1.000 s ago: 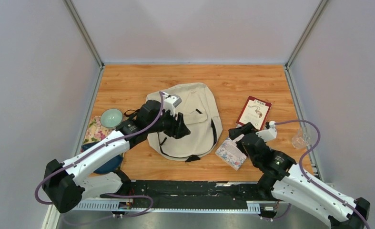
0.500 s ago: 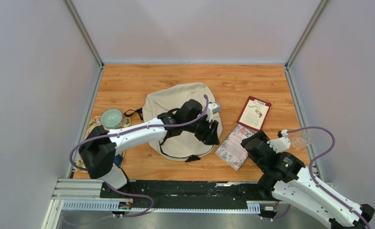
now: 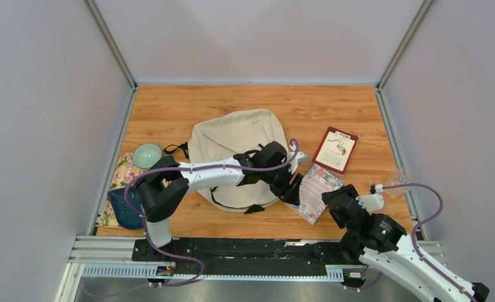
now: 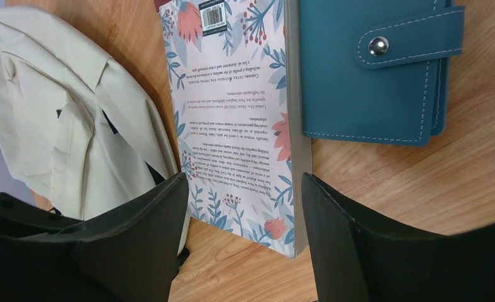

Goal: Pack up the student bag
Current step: Pick up the book from the center of the board.

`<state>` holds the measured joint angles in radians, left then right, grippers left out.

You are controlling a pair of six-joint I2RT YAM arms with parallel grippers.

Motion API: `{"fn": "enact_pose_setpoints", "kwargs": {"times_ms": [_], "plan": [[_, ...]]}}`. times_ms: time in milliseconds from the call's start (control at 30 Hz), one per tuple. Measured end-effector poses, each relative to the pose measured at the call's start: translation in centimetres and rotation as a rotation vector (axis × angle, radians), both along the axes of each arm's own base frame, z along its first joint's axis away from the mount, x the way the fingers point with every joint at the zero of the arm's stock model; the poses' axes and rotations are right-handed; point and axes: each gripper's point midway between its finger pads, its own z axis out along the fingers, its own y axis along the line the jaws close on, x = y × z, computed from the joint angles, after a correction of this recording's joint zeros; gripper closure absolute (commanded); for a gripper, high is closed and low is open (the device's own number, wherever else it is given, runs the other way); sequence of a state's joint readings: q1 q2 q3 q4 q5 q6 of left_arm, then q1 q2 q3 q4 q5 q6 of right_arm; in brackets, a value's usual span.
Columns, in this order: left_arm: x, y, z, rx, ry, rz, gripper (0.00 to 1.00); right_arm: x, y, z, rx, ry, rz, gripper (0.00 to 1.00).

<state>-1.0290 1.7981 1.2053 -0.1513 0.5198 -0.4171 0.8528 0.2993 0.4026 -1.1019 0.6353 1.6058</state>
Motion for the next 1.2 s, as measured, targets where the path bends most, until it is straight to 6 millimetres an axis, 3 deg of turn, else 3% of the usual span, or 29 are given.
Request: {"fn": "enact_pose_setpoints", "kwargs": {"times_ms": [200, 433, 667, 867, 1200], "plan": [[0.6, -1.0, -1.8, 0.032, -0.002, 0.0, 0.38, 0.0, 0.1, -0.1, 0.004, 0.0, -0.001, 0.31], [2.8, -1.8, -3.3, 0.075, -0.069, 0.052, 0.34, 0.1, 0.7, -0.5, -0.008, 0.031, 0.011, 0.3], [5.0, -2.0, -4.0, 0.104, -0.115, 0.108, 0.33, 0.4, 1.3, -0.5, 0.017, 0.025, 0.02, 0.28], [6.0, -1.4, -6.1, 0.136, -0.044, 0.146, 0.33, 0.5, 1.5, -0.4, 0.023, 0.02, 0.021, 0.28], [5.3, -1.3, -6.4, 0.095, 0.064, 0.138, 0.33, 1.1, 1.5, -2.0, -0.09, 0.071, 0.03, 0.3]]}}
